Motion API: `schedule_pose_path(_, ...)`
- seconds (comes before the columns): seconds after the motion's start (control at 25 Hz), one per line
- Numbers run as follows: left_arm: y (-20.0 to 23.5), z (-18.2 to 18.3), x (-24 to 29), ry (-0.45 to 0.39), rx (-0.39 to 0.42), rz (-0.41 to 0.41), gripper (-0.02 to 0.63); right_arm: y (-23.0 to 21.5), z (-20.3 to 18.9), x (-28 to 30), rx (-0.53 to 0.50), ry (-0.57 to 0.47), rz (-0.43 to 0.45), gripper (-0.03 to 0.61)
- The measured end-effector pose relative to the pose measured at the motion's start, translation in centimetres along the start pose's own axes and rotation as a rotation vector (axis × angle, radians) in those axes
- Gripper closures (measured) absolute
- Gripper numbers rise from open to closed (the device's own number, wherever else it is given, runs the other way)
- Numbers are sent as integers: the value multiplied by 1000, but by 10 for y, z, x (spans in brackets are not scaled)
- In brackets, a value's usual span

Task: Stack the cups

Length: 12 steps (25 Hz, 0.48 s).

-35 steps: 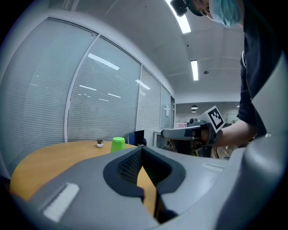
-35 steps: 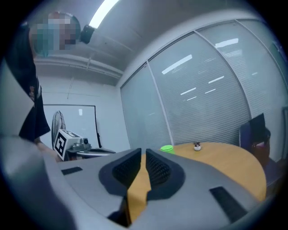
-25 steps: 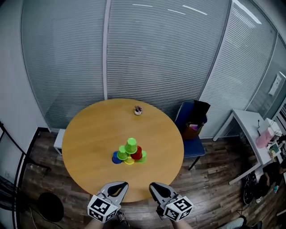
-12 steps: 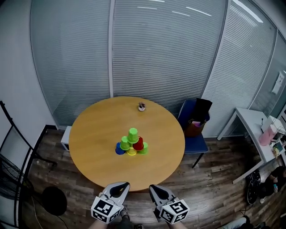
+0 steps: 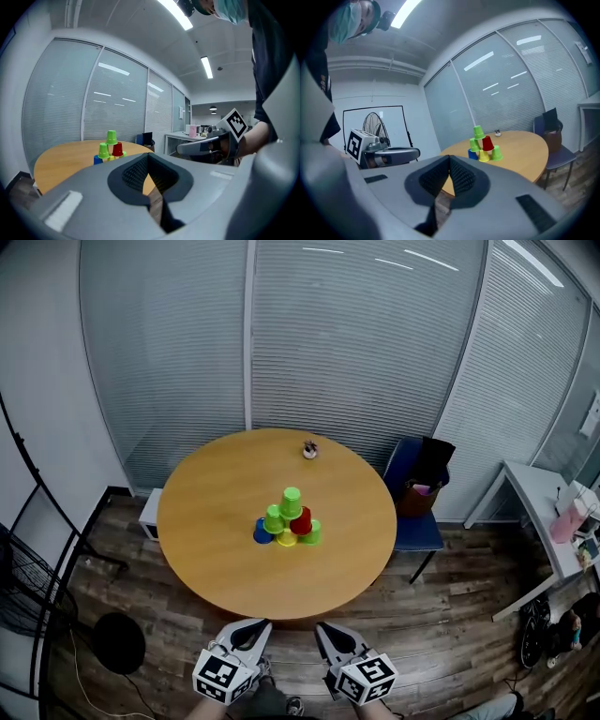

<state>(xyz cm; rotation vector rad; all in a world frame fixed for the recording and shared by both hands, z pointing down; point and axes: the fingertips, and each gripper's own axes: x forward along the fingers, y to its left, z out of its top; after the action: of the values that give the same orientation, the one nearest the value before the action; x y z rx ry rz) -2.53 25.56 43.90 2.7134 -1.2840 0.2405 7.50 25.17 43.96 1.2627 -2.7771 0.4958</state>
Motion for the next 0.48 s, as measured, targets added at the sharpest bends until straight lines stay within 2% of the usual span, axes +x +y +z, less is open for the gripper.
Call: schedule_pose_path(0.48, -7, -10, -15, -3, -12, 23, 604, 11, -6, -4, 11, -14, 17, 565)
